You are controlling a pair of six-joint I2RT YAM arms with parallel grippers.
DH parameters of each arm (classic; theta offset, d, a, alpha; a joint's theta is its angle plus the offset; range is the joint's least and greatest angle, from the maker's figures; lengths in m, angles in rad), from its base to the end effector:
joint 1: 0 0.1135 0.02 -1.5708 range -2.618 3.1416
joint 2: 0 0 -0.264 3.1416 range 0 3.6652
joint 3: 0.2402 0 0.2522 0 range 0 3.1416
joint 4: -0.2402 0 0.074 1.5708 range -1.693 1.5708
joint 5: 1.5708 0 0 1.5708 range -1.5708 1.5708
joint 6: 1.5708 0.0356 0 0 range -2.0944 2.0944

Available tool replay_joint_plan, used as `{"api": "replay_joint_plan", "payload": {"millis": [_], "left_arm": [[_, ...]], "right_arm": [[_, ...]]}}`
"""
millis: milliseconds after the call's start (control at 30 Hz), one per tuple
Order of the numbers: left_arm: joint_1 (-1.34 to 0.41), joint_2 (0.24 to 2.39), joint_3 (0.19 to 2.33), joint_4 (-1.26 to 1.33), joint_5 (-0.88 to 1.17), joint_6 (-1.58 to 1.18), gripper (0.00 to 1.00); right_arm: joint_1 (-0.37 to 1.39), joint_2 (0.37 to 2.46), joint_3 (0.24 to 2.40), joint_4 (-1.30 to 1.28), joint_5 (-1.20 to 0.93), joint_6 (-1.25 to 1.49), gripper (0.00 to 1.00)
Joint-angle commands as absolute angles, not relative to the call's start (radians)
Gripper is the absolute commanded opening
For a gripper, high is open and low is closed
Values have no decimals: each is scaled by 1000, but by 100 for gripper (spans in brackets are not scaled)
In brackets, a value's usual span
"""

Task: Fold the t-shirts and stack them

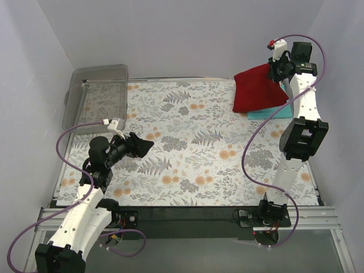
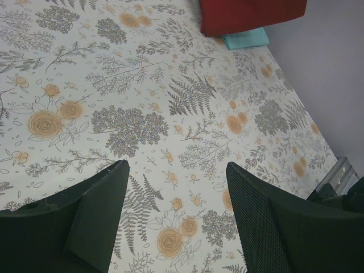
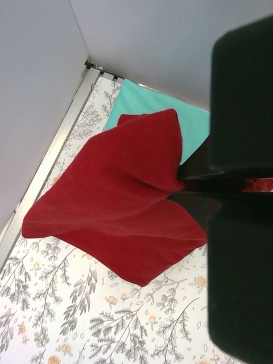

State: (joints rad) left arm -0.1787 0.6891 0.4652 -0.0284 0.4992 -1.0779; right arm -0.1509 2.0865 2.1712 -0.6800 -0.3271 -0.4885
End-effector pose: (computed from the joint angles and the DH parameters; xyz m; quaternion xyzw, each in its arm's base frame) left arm 0.1646 -0.0470 0.2592 -0.1966 0.7556 -0.5068 0.3654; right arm 0.4747 -0.0606 0.3633 -0.2216 0.8464 -0.0088 0.4842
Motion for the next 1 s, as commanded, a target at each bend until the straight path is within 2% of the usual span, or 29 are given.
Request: {"api": "replay_joint_plan", "payload": {"millis": [0, 433, 967], "left_arm": [[-176, 684, 457, -17, 511, -1071, 64], [-176, 690, 453, -8, 512, -1071, 64], [-176, 709, 451, -6, 514, -1068, 64]], "right_arm": [[-161, 2051, 2207, -630, -284, -521, 1], [-190, 2079, 2197, -609, -265, -531, 1], [-193, 2031, 2161, -592, -532, -509, 1]]}}
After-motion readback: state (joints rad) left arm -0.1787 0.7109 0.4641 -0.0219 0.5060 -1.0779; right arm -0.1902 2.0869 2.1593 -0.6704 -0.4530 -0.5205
